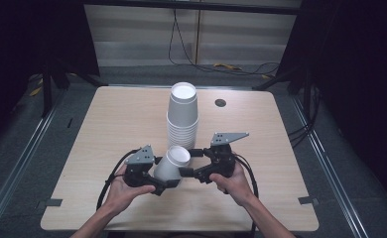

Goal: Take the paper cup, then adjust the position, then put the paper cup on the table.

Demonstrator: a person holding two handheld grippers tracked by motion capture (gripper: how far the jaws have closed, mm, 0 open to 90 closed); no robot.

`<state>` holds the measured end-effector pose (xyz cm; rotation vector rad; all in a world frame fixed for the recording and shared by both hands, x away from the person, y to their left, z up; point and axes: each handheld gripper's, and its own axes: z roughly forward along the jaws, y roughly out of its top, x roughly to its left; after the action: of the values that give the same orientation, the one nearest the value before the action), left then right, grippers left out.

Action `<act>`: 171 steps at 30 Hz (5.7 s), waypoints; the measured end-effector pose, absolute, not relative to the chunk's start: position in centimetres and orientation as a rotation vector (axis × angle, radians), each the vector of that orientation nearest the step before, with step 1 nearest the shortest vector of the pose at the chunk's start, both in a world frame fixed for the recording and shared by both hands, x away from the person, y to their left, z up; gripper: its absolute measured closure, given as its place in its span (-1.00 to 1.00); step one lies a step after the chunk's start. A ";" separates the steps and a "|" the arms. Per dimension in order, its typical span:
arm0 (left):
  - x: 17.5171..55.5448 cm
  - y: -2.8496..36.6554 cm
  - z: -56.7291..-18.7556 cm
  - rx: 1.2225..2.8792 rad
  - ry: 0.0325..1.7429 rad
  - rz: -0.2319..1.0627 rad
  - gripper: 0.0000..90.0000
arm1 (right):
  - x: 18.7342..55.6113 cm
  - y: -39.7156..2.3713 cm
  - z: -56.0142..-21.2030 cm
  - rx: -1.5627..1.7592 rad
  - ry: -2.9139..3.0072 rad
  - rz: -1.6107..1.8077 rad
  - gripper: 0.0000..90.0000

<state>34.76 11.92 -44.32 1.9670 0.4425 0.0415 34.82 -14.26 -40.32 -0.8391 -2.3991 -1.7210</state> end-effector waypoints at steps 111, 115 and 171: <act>33.4 6.1 -43.9 2.586 0.155 0.079 -0.66 | 34.1 -11.5 -42.2 -0.382 -2.980 -0.882 -0.65; 33.4 5.8 -43.9 2.637 0.086 0.081 -0.66 | 34.1 -11.4 -42.1 -0.345 -2.966 -0.893 -0.62; 32.9 7.5 -42.4 2.461 0.010 0.114 -0.68 | 33.5 -12.2 -41.0 -0.295 -2.943 -0.931 -0.44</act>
<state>32.95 7.46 -42.43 2.4609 0.0098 0.1138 33.51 -12.19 -41.04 -0.2947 -2.9429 -0.9313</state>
